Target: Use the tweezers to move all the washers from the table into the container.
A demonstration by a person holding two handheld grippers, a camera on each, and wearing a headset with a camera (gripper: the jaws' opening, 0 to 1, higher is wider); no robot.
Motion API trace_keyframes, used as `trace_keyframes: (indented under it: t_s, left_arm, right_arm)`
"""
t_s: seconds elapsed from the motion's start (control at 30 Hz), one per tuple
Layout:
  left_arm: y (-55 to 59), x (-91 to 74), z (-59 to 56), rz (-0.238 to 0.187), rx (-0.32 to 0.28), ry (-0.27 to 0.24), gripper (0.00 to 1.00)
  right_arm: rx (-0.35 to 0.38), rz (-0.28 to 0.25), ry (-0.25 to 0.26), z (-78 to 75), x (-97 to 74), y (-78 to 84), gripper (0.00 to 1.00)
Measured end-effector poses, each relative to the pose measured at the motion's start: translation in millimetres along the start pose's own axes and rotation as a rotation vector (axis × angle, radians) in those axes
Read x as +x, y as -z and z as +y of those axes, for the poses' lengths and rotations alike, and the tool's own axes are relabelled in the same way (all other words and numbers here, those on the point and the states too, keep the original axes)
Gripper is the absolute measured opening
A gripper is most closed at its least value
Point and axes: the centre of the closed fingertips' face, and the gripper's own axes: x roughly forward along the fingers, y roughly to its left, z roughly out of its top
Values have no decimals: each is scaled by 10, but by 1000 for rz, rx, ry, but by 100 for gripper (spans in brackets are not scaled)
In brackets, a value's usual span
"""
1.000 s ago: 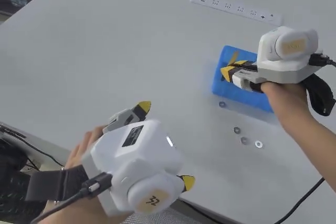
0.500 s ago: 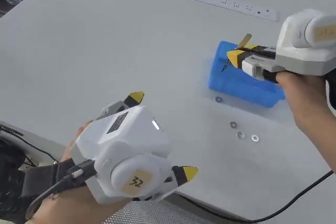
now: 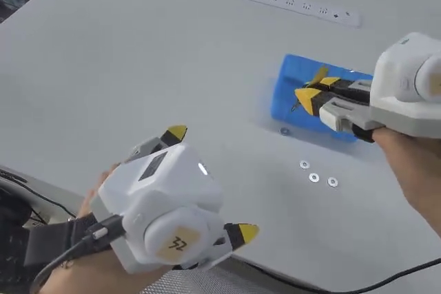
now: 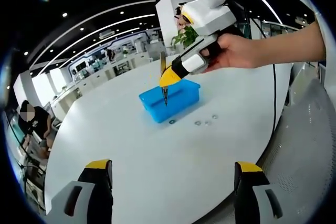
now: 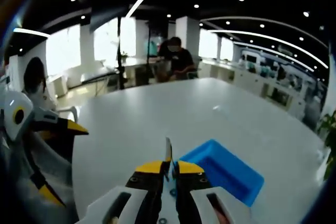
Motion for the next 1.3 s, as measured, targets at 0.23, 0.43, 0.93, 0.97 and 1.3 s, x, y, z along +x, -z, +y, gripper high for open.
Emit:
trace_keyframes:
  t_s: [0.23,0.43,0.93,0.97,1.3]
  left_arm:
    - [18,4,-3,10,11,-1,99]
    - [33,6,-1,18,18,-3,98]
    - [62,13,-6,39,48,-10,97]
    - [65,14,-10,40,43,-6,96]
    - [97,28,-40,60,52,8,96]
  right_arm:
    - [25,35,-14,22,110,211,4]
    - [43,64,-18,-3,200,338,4]
    - [74,81,-8,-142,317,481,5]
    - [76,82,-11,-138,318,484,5]
    - [-13,115,-22,-22,302,519,3]
